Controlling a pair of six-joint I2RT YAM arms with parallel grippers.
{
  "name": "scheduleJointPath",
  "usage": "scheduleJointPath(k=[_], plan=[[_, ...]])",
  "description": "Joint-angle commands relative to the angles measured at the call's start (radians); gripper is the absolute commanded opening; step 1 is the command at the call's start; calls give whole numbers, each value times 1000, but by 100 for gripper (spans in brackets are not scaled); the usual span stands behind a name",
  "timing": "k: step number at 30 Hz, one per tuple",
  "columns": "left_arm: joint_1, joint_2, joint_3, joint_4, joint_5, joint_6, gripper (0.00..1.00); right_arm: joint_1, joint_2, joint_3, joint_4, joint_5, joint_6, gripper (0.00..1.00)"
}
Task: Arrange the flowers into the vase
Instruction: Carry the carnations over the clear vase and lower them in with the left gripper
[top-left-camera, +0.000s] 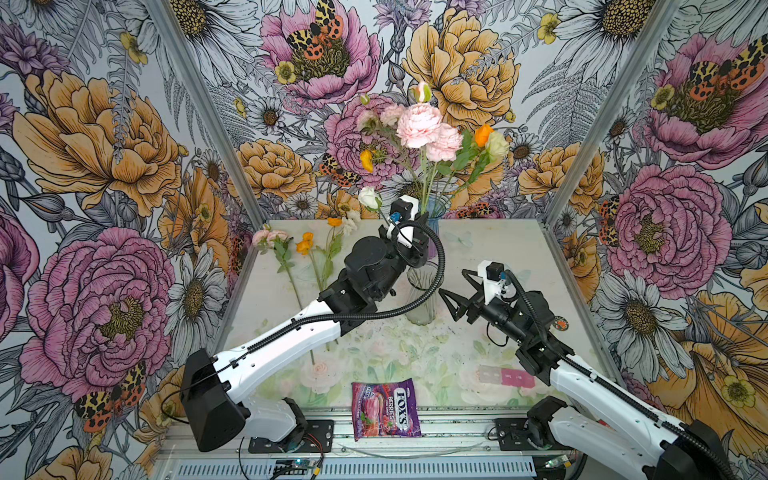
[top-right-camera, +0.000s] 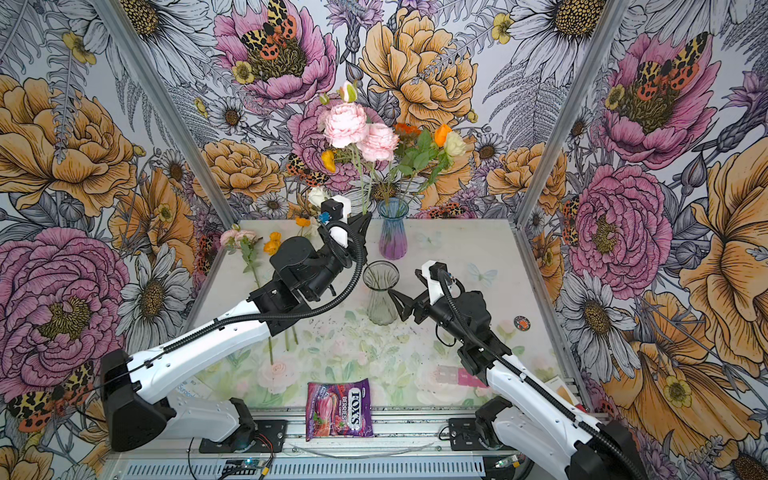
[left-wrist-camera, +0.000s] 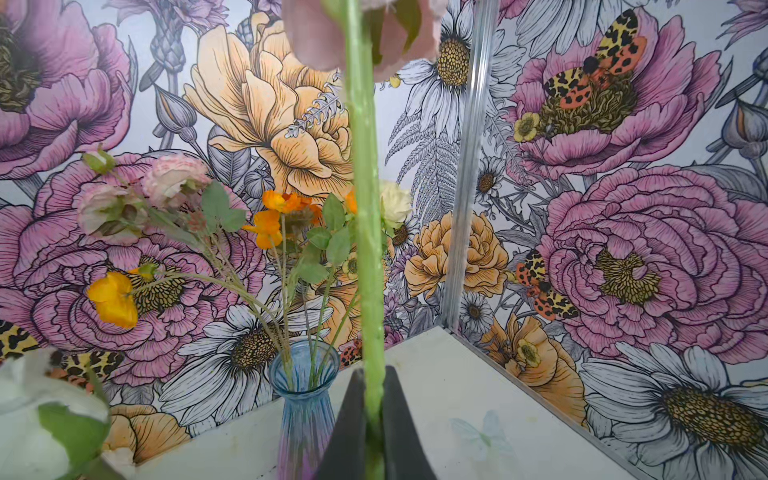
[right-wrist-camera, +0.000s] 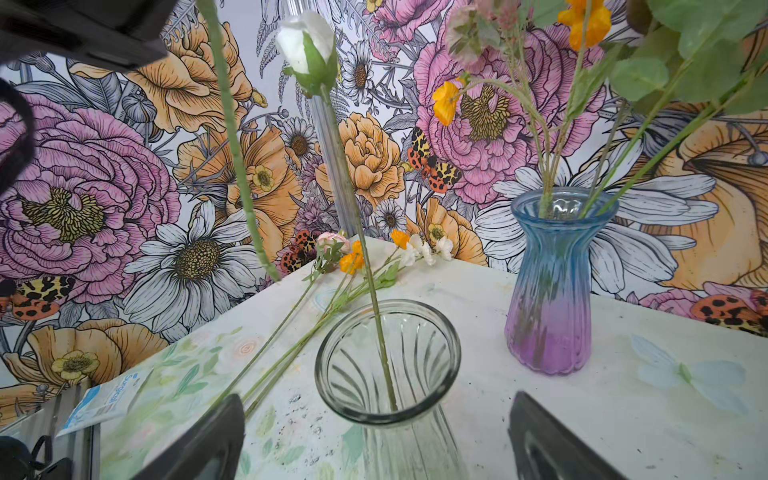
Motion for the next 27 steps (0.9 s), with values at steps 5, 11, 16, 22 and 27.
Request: scheduleJointPath(k=[5,11,16,22,27], plan=[[13,131,2,102,133,-32,0,-12,-195,-12,-229,-15,4,99],[15,221,-7,147,187,-34,0,-13,-197,41,-367,-93,18,100],[15,229,-68,173,184,-36,0,-14,-229,27,-389,-87,33,99],[23,208,-137,165,165,-36,0,-14,-225,26,-391,-91,32,100],[39,206,-182,152,172,-58,0,-14,-202,34,-382,-111,34,100]])
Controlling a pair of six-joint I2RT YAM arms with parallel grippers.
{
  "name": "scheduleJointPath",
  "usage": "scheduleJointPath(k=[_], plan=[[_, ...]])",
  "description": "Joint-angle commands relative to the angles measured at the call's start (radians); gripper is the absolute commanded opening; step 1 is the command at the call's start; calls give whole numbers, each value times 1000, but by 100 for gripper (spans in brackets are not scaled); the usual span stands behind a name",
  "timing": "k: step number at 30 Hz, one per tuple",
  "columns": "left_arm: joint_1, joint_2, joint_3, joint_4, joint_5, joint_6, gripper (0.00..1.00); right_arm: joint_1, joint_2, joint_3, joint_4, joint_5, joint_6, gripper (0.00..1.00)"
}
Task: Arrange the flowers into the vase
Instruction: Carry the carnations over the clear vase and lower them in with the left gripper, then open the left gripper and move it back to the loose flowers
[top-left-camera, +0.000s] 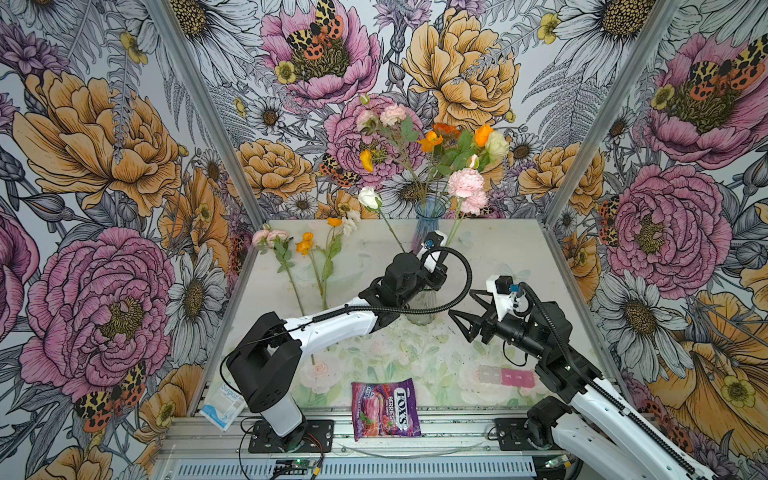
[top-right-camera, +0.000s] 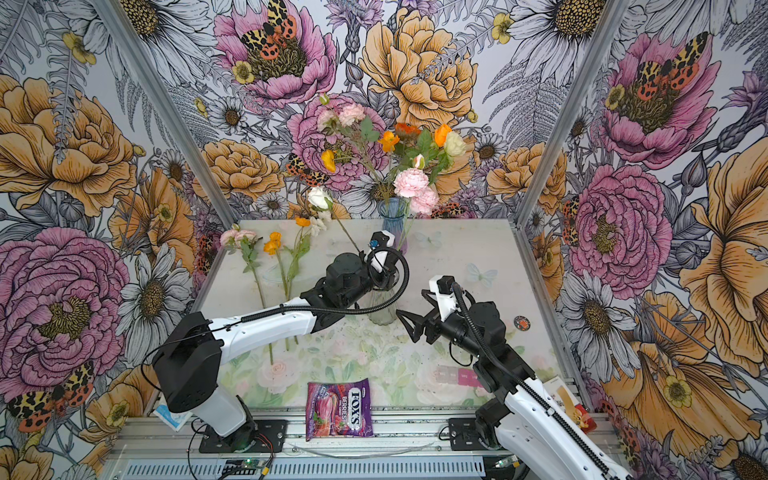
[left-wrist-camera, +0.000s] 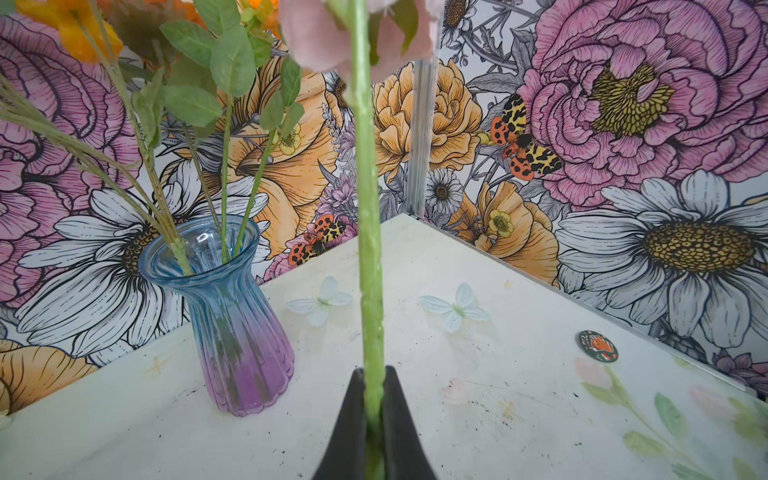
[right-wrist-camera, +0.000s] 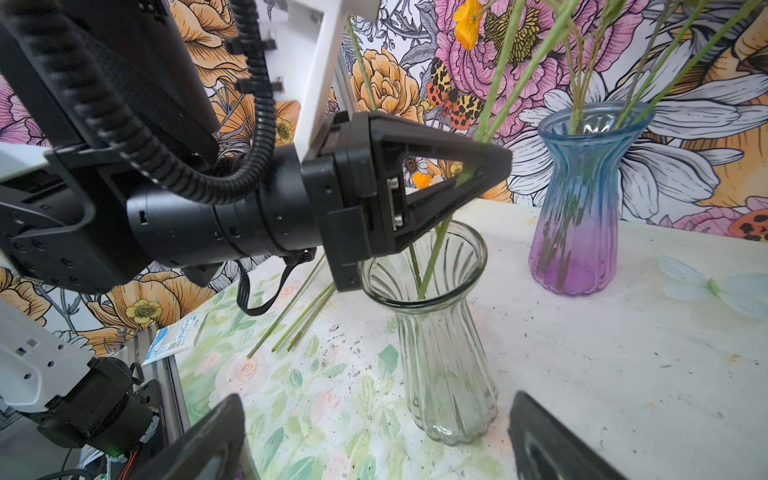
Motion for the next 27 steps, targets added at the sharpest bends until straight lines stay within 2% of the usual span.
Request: scheduleJointPath(k=[1,16,21,27], plan=[[14,-34,-31,22,16,-31,0,-7,13,23,5,-25,6,99],[14,-85,-106,23,-4,-38,13,-6,43,38,19,-38,-2,100],[14,-102,-123,5,-3,-40,26,-7,53,37,33,-45,0,100],[14,-139,-144,-14,-2,-48,31,-6,69,41,48,-51,3,99]])
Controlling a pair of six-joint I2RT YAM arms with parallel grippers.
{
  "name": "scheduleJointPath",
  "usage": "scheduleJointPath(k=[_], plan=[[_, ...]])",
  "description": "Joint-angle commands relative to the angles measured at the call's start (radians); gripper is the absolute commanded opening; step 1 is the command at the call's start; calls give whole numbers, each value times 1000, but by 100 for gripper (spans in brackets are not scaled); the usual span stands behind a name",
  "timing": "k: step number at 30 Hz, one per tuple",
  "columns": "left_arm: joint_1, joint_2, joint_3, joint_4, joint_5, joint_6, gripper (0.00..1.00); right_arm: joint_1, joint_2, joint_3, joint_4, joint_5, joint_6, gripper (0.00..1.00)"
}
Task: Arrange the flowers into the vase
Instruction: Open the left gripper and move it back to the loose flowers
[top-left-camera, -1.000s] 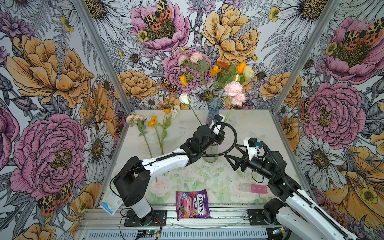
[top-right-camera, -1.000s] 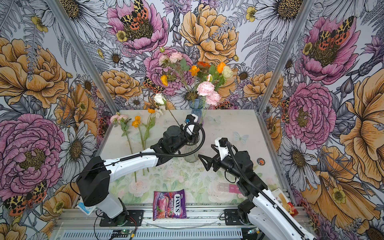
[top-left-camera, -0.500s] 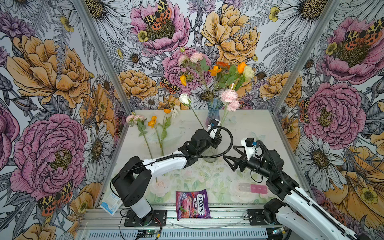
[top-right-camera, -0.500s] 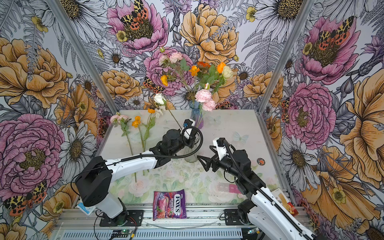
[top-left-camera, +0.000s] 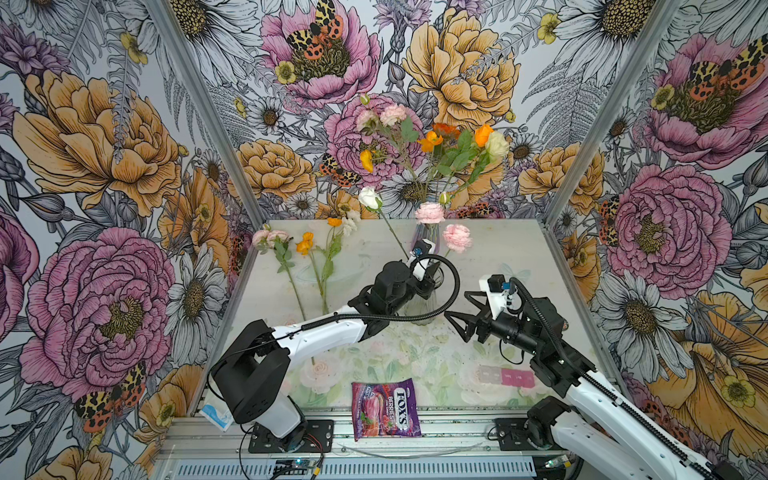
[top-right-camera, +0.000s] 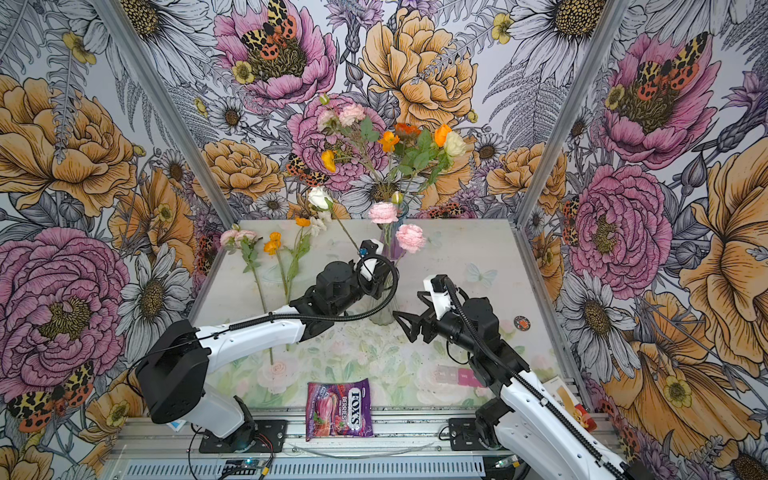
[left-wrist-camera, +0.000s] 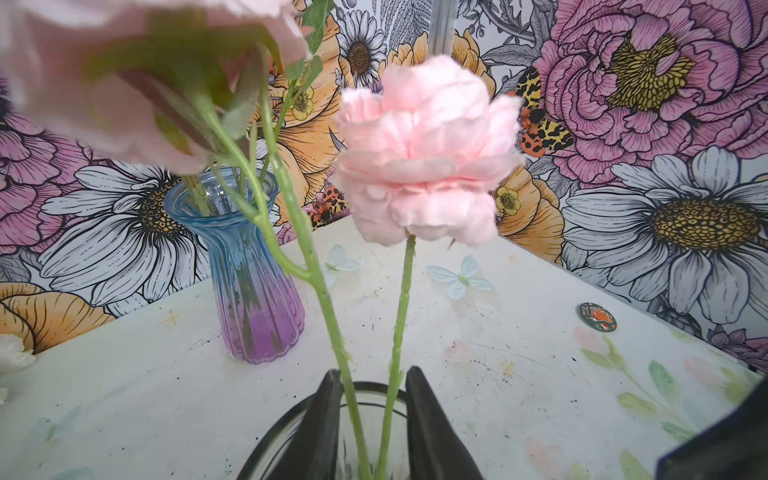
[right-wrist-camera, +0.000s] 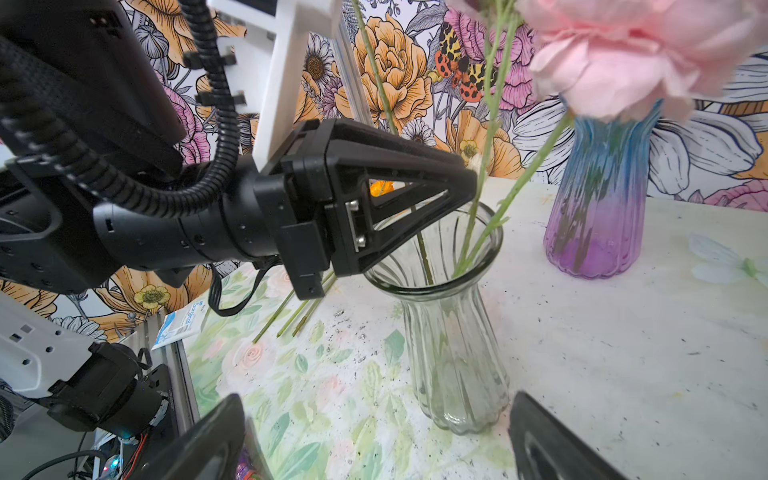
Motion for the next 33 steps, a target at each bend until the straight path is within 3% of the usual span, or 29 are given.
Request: scheduleJointPath(k=[1,9,14,17,20,23,28,33], plan=[[5,-57,-22,-11,-4,-17,32,-6,5,33,43,-22,4,100],[-14,-306,-113,-116,-60,-21,39,-1,-35,28,42,98,-45,100],[-2,-468,-110,-382,-314,-49,39,14,-56,49,5,103,-84,97],[86,-535,-120,-563,-462,-184,39,58,-46,65,21,119,-71,95],[326,-537,-116,-776,-355,-396,39,134,-4,87,35,165,-68,95],[534,-471,-125,-850,-183,-475,38,217,52,108,55,184,-62,94],[694,-297,-122,-850,-118,-480,39,347,148,161,49,200,-33,92],[760,-99,-55,-849,-122,-432,41,464,219,181,59,266,-37,92]])
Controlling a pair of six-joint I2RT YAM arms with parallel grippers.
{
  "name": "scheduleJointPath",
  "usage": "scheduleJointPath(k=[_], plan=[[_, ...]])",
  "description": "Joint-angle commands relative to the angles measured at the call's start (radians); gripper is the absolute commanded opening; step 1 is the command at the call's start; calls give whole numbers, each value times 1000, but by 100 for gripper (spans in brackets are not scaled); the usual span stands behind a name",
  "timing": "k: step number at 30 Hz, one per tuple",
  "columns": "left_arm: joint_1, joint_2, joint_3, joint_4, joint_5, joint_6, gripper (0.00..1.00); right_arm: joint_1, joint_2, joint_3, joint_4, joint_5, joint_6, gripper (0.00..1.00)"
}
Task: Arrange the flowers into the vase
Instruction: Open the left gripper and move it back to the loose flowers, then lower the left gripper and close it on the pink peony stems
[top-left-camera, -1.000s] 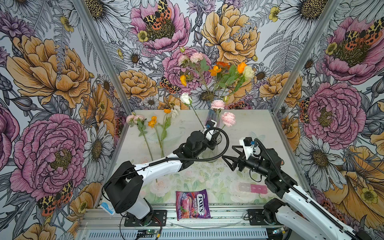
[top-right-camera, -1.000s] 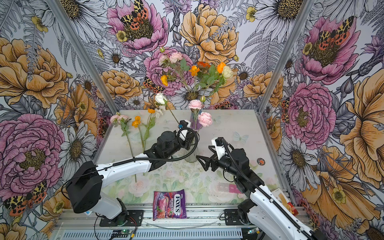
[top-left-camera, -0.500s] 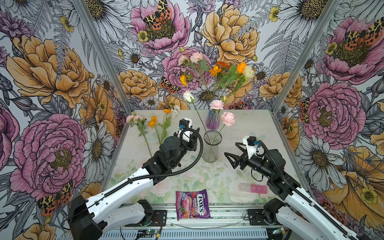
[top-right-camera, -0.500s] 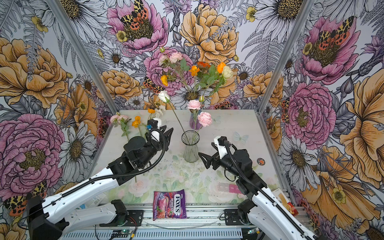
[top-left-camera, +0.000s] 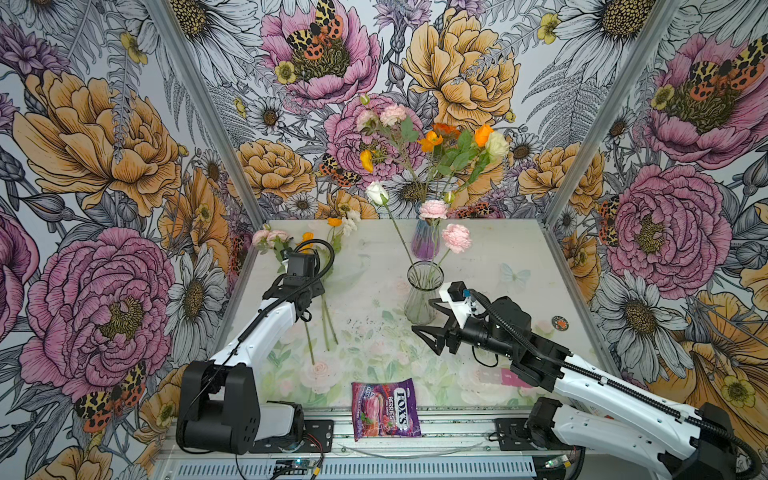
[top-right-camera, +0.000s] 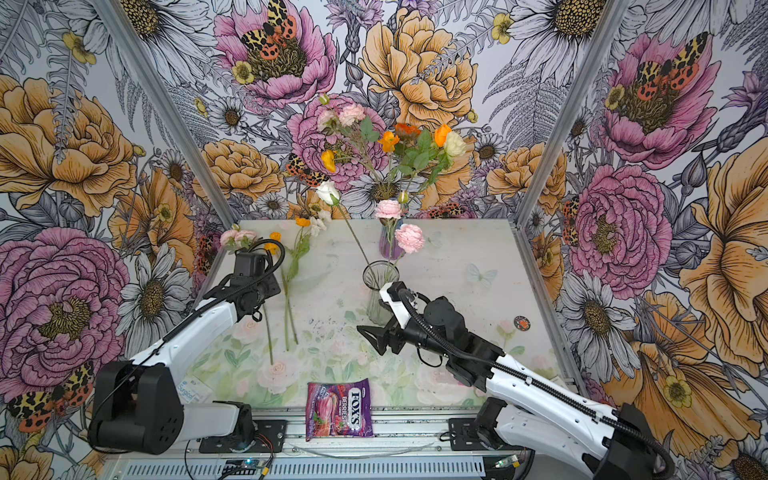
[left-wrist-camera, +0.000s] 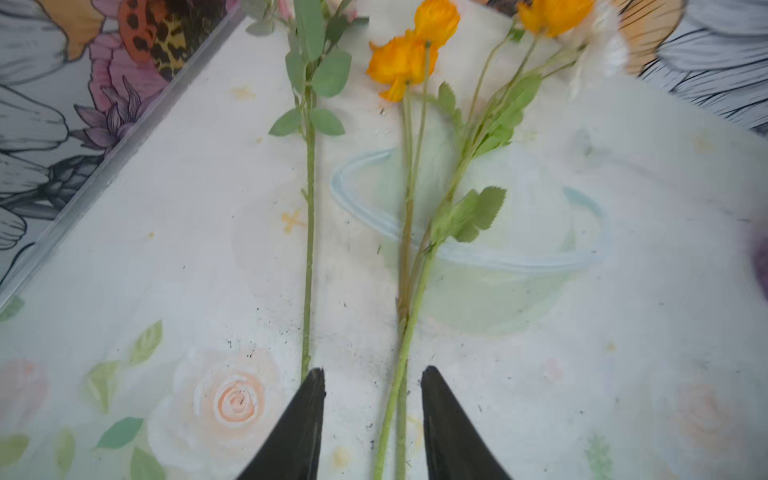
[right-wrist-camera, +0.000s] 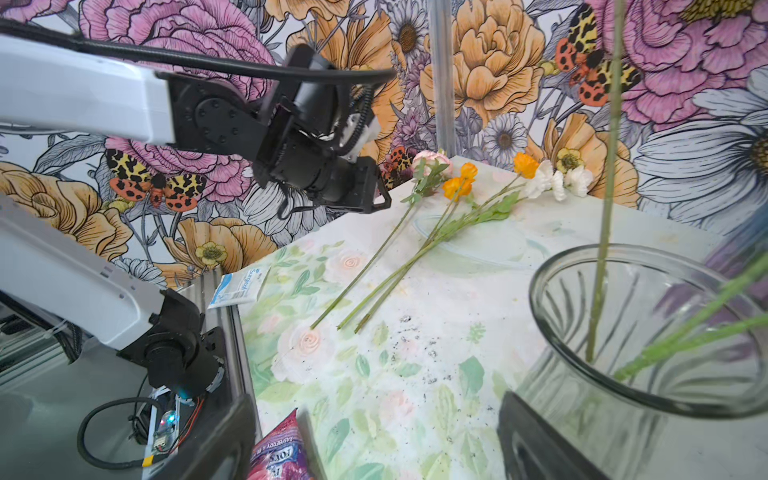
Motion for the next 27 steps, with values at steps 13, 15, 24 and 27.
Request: scheduleJointPath(k=[13,15,24,27], plan=[[121,334,177,-22,15,48,41,103,73,13,76,53,15,92],[141,356,188,-21,54,53,41,103,72,13,76,50,12,92],[190,421,226,-23,173,52,37,104,102,13,102,19,16,92],[192,424,233,-24,173,53,35,104,106,8,110,17,18,92]])
